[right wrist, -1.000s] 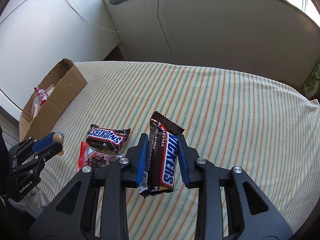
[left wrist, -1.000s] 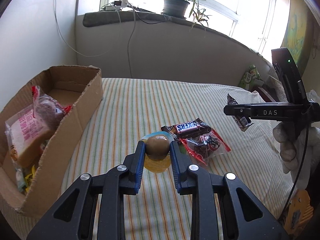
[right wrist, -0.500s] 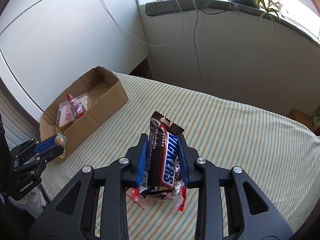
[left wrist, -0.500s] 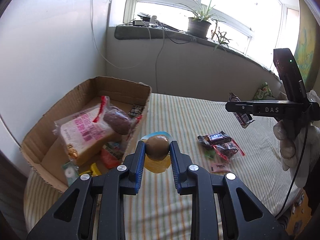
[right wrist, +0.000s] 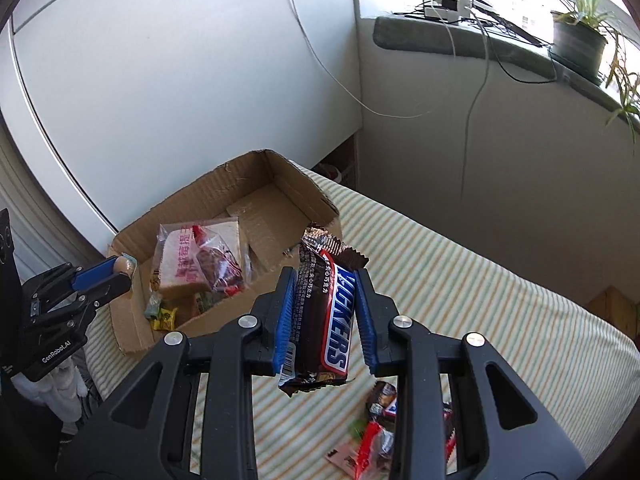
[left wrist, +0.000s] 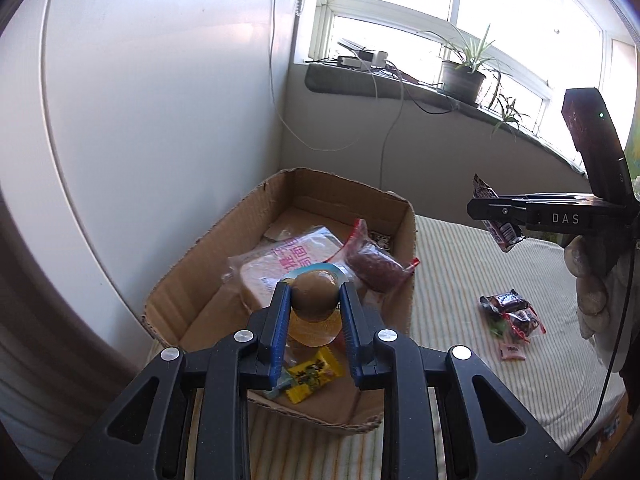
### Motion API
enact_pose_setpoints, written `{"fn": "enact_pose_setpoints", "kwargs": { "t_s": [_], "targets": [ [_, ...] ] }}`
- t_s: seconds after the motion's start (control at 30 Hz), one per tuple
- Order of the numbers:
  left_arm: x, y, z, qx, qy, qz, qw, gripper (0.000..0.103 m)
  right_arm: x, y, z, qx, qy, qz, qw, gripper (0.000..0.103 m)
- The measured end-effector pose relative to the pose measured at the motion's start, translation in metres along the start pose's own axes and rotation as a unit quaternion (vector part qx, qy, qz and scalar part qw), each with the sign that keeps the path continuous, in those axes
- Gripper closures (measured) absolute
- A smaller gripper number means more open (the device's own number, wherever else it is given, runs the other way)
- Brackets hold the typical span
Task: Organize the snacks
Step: 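Carry both snacks into the box and open both grippers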
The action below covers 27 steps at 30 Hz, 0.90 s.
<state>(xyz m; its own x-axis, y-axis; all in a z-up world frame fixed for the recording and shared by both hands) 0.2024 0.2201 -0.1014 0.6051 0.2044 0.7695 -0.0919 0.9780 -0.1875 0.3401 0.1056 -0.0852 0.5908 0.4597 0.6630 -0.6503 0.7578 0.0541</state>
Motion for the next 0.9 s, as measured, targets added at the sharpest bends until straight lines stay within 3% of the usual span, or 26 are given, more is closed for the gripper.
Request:
{"fn": "enact_pose_setpoints", "kwargs": {
  "t_s": [0.47, 0.9],
  "targets": [
    [0.006, 0.026, -0.014, 0.010, 0.003, 0.009, 0.9999, 0.080, 0.043, 0.055, -0.069, 0.013, 0.020, 0.053, 0.998, 0.073],
    [0.008, 0.034, -0.020, 0.017, 0.000, 0.013, 0.9998, 0.079, 0.042, 0.067, -0.100, 0.023, 0.035, 0.068, 0.997, 0.073]
  ]
}}
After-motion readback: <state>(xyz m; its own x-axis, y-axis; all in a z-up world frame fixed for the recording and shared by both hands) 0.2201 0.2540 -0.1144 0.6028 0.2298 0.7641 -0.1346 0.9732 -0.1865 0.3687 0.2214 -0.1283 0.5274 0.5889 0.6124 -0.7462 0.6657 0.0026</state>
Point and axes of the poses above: each gripper's, at about its wrist camera, not at the fingertips, and z roughly against the way its jaws point, y to its left, x to its top, the point moved 8 cm from there along -z, roughly the way its jaws point, and after that the axes turned 5 degrees about -x, right-handed, at the moved point
